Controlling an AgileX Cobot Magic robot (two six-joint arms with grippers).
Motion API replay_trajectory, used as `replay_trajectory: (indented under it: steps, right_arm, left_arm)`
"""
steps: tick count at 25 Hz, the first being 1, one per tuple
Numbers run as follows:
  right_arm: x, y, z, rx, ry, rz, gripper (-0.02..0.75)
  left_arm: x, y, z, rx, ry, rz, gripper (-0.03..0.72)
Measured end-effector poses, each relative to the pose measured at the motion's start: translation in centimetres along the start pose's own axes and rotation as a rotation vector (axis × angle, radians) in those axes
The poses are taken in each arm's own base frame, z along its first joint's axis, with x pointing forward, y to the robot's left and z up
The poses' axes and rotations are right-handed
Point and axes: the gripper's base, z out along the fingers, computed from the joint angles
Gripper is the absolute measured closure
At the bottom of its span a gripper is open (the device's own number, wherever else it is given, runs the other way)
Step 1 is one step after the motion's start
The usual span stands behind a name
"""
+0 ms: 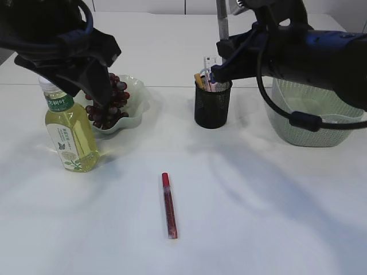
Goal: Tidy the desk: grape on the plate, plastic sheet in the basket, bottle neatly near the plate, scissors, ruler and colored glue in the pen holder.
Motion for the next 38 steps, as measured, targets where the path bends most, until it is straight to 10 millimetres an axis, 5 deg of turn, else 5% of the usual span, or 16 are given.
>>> replay_trajectory:
  steps: [9,17,38]
  right_arm:
    - [-0.2,-4.1,5.7,0.099,-0.021,0.039,0.646]
    - [1.5,-4.9,11.0,0.136,-0.008,0.174,0.646]
    - [4.1,-4.5,13.8,0.119,0.082,0.205,0.644]
  left_arm:
    - [0.0,0.0,0.0,0.0,0.0,0.0,0.336]
    - [0.0,0.0,0.0,0.0,0.0,0.0,0.337]
    - [0.0,0.0,0.0,0.004,0.001,-0.001,0.34]
